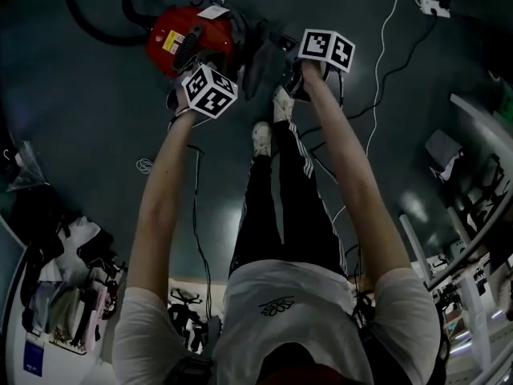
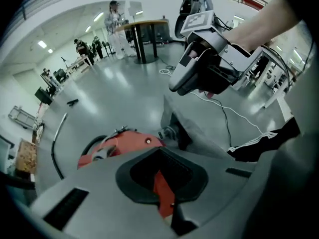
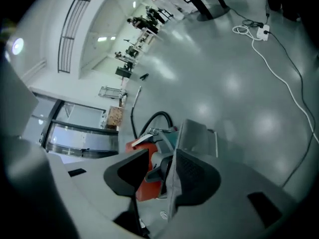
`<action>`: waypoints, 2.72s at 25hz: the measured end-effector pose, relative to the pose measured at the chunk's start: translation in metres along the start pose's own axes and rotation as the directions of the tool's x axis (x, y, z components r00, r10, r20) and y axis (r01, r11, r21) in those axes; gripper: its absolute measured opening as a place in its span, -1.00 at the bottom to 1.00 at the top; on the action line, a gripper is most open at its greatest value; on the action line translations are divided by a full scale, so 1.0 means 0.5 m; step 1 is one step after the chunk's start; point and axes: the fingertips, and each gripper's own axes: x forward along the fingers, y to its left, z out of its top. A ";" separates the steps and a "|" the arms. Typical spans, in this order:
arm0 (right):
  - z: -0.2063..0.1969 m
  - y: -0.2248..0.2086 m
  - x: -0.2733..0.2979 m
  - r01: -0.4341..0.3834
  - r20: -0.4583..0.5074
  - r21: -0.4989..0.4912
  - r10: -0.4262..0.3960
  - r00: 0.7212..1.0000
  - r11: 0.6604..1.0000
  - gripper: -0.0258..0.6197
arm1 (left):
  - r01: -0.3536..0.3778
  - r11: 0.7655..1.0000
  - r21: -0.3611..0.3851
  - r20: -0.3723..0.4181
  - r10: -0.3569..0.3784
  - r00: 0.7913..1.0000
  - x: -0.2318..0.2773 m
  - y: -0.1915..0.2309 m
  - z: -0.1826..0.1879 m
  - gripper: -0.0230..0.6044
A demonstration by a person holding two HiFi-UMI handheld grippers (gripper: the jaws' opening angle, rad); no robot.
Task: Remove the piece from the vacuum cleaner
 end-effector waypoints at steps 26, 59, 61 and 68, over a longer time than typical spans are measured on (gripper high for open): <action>-0.080 -0.143 0.103 0.203 -0.064 -0.056 -0.206 0.976 0.978 -0.83 | 0.008 1.000 0.012 -0.186 -0.006 0.982 0.047 -0.012 -0.039 -0.91; -0.119 -0.148 0.055 0.102 0.025 -0.042 -0.101 0.995 0.994 -0.83 | -0.060 0.998 -0.037 -0.241 0.050 0.969 0.046 -0.011 -0.036 -0.91; -0.118 -0.140 0.052 0.179 0.004 -0.241 -0.184 0.983 0.954 -0.83 | -0.066 0.997 -0.031 -0.235 0.057 0.970 0.047 -0.009 -0.038 -0.91; -0.105 -0.157 0.041 0.183 -0.063 -0.391 -0.225 0.972 0.902 -0.83 | -0.057 0.997 -0.060 -0.220 0.042 0.974 0.043 -0.011 -0.032 -0.91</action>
